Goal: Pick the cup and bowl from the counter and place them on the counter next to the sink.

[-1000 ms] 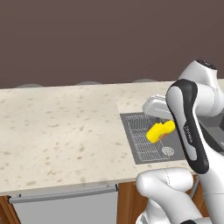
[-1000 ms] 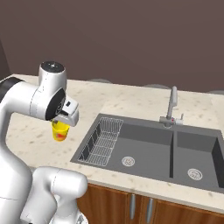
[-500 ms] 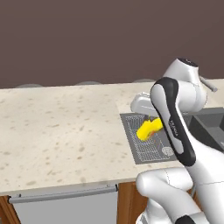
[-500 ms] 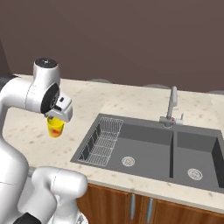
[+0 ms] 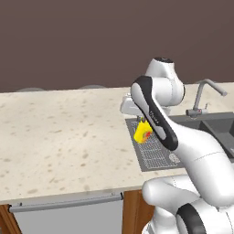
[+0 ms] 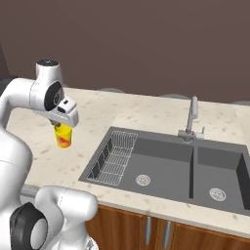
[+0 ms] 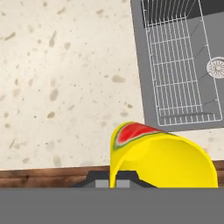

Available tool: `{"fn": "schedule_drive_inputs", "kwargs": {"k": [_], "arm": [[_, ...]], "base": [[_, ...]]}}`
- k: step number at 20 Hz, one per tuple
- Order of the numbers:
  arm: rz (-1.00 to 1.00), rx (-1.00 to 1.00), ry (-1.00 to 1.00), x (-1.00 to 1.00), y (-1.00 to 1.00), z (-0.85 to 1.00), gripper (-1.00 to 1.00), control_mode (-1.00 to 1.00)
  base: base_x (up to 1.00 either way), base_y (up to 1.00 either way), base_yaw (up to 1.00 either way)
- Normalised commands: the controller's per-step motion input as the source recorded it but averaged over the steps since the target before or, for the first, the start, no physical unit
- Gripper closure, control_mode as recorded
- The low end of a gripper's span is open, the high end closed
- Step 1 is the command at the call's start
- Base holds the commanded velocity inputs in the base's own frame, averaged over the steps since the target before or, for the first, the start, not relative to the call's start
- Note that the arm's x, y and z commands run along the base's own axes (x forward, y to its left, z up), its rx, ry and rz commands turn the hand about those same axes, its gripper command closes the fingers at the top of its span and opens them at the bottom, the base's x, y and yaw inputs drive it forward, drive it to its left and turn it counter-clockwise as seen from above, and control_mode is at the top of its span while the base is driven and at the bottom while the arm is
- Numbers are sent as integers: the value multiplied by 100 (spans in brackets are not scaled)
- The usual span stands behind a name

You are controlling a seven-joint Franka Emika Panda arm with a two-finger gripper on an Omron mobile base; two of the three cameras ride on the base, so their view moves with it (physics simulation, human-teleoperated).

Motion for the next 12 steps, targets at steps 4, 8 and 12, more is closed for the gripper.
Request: {"fn": "schedule_drive_inputs", "kwargs": {"k": [4, 8, 12], "arm": [[0, 0, 0, 34, -2, -36, 100, -100], [0, 0, 0, 21, -22, -57, 100, -100], [0, 0, 0, 2, -20, -57, 100, -100]], "base": [[0, 0, 0], [0, 0, 0], [0, 0, 0]]}}
